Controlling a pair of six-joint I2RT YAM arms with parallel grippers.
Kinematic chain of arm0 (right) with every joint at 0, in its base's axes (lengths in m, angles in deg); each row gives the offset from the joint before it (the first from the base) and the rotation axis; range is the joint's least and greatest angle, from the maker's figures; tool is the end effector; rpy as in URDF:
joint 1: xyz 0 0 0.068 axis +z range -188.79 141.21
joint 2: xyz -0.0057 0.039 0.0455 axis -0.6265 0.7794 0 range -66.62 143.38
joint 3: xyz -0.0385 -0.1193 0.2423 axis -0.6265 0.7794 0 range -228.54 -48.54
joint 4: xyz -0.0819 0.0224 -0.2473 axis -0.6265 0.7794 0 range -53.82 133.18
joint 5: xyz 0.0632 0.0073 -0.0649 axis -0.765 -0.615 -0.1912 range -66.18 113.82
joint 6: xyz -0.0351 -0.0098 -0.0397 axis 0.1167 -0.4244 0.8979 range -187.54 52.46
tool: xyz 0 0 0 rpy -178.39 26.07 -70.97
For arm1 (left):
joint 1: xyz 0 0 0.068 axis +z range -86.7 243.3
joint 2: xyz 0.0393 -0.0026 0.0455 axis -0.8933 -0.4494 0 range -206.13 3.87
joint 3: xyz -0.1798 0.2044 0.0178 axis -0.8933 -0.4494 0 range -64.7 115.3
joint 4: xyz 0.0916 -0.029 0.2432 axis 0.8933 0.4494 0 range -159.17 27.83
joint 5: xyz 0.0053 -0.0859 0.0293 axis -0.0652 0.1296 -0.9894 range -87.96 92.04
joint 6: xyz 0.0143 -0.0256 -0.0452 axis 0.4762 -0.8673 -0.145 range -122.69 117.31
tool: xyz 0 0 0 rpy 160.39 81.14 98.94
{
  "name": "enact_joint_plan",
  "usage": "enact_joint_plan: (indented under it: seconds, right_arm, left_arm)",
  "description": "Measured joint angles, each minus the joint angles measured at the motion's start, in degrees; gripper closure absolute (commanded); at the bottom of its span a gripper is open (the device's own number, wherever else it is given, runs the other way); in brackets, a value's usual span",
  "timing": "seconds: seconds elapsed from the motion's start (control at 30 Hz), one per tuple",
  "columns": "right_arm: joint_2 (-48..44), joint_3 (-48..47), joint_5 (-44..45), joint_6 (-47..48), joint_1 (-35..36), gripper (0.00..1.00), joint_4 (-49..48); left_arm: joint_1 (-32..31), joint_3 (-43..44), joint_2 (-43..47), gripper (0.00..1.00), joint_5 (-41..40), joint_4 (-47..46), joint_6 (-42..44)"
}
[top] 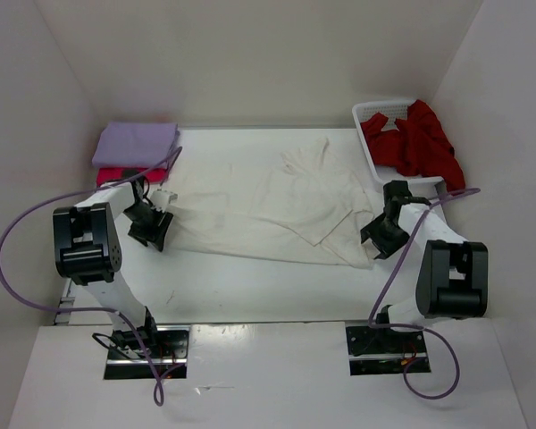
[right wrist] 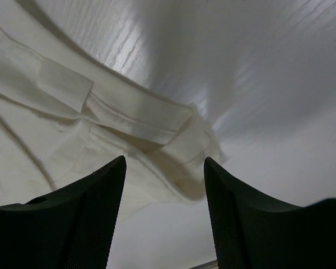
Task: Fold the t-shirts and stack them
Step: Fold the flattened tshirt in 1/3 of the way
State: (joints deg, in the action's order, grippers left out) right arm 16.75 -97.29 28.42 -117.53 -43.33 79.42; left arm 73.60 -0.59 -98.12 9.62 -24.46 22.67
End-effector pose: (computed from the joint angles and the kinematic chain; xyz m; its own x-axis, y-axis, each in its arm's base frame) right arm 0.2472 -0.0225 0.1789 -0.5532 0.8098 -0.1953 0.8080 0.5787 0.1108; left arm 0.3148 0.0526 0.1602 -0.9504 0.2588 -0.1724 0.2728 0.9600 -0.0630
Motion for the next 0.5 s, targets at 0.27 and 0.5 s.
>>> enact_joint_plan:
  seconds: [0.27, 0.5]
  right_arm:
    - [1.42, 0.42, -4.57, 2.38, 2.54, 0.44, -0.24]
    - [2.49, 0.44, -5.77, 3.19, 5.27, 1.0, -0.22]
  left_arm:
    - [0.24, 0.92, -1.22, 0.61, 2.19, 0.2, -0.31]
    - [0.39, 1.55, -2.58, 1.0, 3.54, 0.15, -0.28]
